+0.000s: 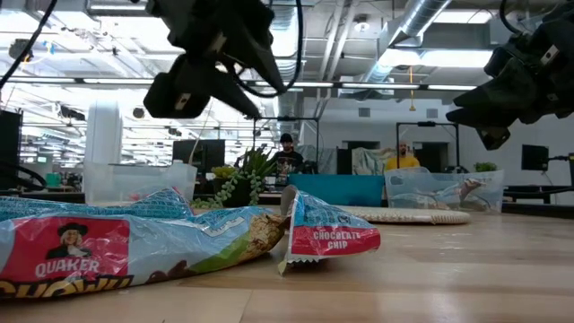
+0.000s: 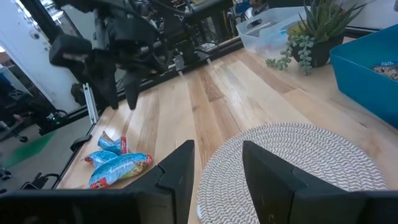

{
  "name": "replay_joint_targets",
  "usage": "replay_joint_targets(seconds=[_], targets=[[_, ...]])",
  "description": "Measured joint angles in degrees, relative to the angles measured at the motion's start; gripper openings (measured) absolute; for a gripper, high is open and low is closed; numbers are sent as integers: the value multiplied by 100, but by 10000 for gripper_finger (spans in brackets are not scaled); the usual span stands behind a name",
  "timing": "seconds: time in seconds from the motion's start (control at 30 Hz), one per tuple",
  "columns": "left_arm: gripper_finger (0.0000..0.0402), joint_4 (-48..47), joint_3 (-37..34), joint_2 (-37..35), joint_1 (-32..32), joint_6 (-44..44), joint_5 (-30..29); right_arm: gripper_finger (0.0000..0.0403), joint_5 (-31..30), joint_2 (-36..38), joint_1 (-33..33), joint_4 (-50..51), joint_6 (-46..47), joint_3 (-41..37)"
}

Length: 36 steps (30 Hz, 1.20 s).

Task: Pick and place Granola Bars by type
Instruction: Put the red granola bar into the left transparent bin

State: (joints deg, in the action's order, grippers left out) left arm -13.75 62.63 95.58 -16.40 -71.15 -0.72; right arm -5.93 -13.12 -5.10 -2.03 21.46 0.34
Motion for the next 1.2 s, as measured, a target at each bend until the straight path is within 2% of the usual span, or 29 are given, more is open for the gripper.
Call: replay_joint_targets(seconds=[0.5, 0.77, 1.2], targets=[[137, -195, 817, 1126, -449, -630, -204, 127, 0, 0, 0, 11, -1, 2], [137, -207, 852, 1249, -664, -1210, -579, 127, 0, 2, -2, 27, -1, 0], [137, 461, 883, 1899, -665, -1839, -571, 127, -2, 2, -2, 29, -1, 2]])
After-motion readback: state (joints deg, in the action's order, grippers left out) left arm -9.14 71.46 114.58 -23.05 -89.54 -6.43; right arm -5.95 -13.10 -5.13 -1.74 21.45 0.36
